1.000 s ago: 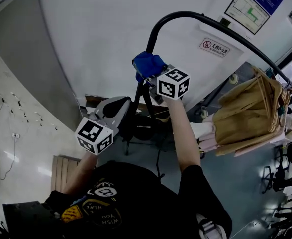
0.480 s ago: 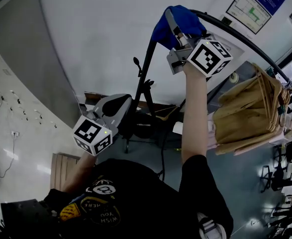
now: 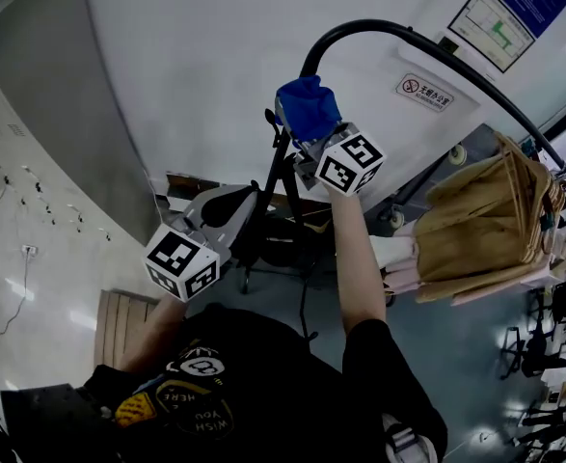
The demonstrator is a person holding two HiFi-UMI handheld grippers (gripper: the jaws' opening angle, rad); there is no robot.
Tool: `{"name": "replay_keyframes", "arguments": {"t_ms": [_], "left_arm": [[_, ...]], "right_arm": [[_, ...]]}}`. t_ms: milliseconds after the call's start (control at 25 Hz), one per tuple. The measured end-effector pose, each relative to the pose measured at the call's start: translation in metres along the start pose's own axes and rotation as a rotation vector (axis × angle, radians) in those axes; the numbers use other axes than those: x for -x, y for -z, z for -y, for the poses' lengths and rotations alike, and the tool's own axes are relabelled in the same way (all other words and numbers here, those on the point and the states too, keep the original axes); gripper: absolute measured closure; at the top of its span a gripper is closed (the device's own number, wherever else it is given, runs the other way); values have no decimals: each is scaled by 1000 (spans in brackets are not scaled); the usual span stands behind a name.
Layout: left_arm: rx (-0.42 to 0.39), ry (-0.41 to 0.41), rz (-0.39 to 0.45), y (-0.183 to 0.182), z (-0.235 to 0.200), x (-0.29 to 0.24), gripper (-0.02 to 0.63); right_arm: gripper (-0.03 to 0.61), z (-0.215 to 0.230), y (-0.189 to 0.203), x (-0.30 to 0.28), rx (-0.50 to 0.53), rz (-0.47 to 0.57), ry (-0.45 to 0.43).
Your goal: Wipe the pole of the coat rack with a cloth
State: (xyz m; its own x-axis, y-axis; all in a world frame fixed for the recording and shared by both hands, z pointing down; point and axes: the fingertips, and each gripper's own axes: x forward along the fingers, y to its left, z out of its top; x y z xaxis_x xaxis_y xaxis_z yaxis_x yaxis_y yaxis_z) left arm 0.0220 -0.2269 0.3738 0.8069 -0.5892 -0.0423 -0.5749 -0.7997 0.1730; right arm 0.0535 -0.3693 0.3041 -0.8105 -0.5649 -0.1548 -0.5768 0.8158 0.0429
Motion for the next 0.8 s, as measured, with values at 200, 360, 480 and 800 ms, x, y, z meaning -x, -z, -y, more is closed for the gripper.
{"name": "replay_keyframes", "arguments": {"t_ms": [200,360,480,800], "left_arm": [[25,5,-4,8,1,3,614],[31,3,-6,10,2,5,614],[30,-4,-7,10,2,8,614],[32,-34,4,6,-5,15,614]], "right_arm": [[566,-10,97,17,27,-186,-39],[566,-13,127,23,13,-256,-48],[566,-13,110,20,37,-253,-59],[566,13,-75,-1,222,50,6]]}}
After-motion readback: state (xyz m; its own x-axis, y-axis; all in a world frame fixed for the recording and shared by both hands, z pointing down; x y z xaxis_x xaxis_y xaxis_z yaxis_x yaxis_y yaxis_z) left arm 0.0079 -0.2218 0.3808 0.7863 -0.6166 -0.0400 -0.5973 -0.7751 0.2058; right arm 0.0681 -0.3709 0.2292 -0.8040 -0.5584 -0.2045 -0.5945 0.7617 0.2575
